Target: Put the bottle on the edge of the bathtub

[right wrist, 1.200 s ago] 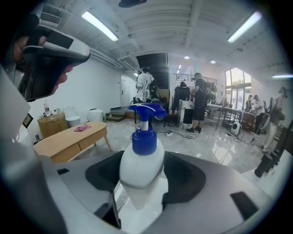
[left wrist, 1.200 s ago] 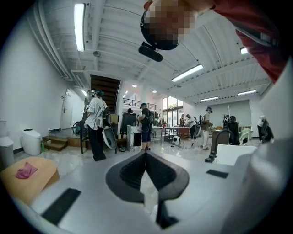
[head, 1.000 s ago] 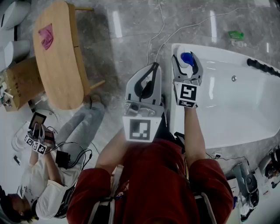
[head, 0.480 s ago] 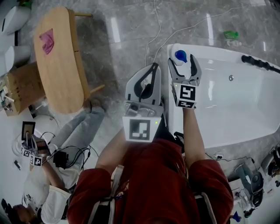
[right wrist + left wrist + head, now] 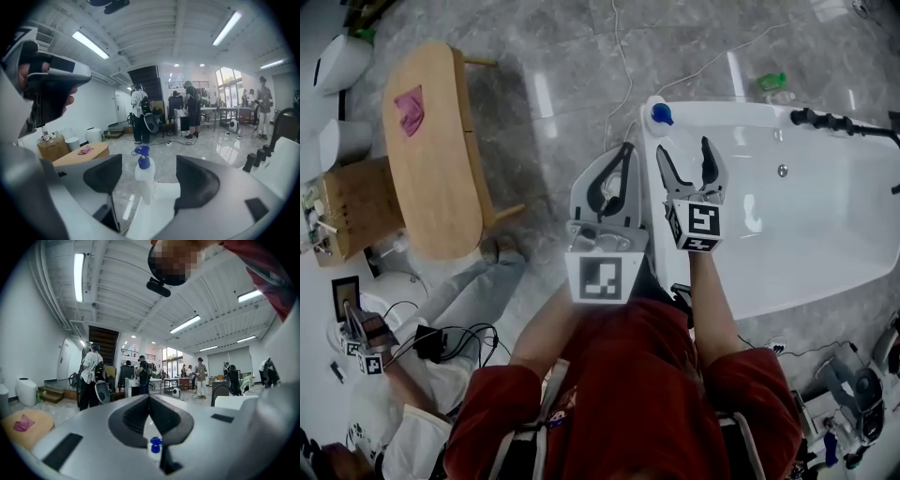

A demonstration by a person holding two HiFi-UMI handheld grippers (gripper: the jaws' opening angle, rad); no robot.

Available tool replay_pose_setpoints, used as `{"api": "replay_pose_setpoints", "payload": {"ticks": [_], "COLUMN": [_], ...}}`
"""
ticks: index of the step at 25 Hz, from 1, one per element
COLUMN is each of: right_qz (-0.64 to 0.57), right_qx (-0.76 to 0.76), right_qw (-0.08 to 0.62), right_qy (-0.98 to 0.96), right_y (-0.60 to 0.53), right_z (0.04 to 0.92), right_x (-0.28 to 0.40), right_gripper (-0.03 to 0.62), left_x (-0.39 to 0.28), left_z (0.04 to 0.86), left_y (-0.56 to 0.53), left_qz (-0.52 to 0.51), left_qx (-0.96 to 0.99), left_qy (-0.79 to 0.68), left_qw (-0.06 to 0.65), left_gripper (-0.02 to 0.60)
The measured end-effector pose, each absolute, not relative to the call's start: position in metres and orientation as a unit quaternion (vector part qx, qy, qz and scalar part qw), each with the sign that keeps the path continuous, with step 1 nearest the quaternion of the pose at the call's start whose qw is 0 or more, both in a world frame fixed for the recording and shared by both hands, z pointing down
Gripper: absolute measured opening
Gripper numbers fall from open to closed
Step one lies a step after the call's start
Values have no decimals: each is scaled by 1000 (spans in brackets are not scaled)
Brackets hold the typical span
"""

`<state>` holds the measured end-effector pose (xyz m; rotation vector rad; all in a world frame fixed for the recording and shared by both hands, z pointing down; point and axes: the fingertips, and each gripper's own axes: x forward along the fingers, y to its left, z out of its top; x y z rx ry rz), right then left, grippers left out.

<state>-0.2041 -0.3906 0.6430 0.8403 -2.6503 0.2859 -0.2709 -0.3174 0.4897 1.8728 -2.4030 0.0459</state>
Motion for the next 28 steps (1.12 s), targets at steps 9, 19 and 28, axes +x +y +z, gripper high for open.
{"api": "replay_pose_setpoints", "payload": {"ticks": [9,19,28], "right_qz": [44,12,5], "right_qx": [318,368,435], "right_qw": [124,50,28], "right_qy": [-939,-929,-900], "right_y": [-360,-330,-310], "right_z": [565,457,386], "right_x": [-150,-93,-23], "right_gripper": [353,353,353], "left_x": [-229,-189,-140], "left_z": [458,413,364], "left_y": [-294,-268,-248], "left_qz": [10,1,-11], "left_qx": [631,650,675], "left_qy": [-776,-760,-737], "left_qw": [21,-7,-35], "left_gripper": [17,15,15]}}
